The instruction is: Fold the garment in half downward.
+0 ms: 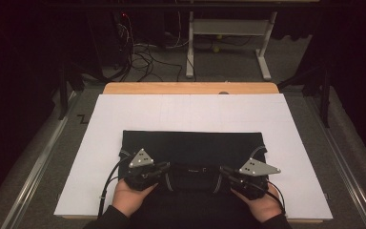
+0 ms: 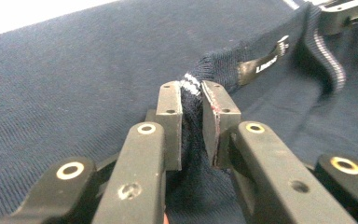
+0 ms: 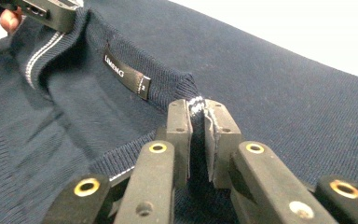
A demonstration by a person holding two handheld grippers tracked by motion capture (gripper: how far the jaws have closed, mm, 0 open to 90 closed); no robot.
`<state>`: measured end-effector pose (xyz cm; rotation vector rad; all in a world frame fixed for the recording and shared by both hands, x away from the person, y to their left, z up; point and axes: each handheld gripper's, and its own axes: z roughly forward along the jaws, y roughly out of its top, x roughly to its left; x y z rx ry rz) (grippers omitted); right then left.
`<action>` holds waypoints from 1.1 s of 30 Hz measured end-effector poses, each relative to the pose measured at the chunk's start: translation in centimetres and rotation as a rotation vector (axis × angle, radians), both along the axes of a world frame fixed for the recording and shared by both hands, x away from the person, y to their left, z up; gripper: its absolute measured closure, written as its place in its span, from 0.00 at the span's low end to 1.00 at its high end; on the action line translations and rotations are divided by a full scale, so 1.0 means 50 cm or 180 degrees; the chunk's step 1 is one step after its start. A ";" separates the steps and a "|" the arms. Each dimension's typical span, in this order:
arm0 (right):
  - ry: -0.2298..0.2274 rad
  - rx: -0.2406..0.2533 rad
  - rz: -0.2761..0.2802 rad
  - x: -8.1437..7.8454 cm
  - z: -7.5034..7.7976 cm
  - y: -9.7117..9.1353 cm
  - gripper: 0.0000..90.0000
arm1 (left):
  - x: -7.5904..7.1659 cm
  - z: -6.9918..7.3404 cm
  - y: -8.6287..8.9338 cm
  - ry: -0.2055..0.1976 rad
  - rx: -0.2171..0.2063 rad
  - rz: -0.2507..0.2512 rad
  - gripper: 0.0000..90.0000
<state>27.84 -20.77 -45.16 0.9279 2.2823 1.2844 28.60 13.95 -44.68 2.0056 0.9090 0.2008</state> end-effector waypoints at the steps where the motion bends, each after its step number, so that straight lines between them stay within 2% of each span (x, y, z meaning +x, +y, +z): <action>1: -0.0027 -0.0003 0.0012 -0.005 0.002 0.000 0.91 | -0.008 0.003 0.001 -0.0014 -0.0016 -0.0029 0.83; 8: -0.0165 0.0073 0.0084 -0.046 0.017 -0.006 0.91 | -0.059 0.023 0.011 -0.0131 -0.0115 -0.0152 0.83; 11: -0.0191 0.0109 0.0138 -0.067 0.023 -0.008 0.91 | -0.075 0.026 0.017 -0.0125 -0.0170 -0.0181 0.82; 18: -0.0219 0.0160 0.0270 -0.111 0.030 -0.014 0.91 | -0.112 0.028 0.023 -0.0153 -0.0163 -0.0234 0.82; 28: -0.0177 0.0159 0.0352 -0.147 0.028 -0.025 0.91 | -0.158 0.011 0.029 -0.0028 -0.0156 -0.0416 0.82; 33: -0.0195 0.0097 0.0373 -0.167 0.027 -0.026 0.92 | -0.176 0.010 0.028 -0.0031 -0.0151 -0.0468 0.83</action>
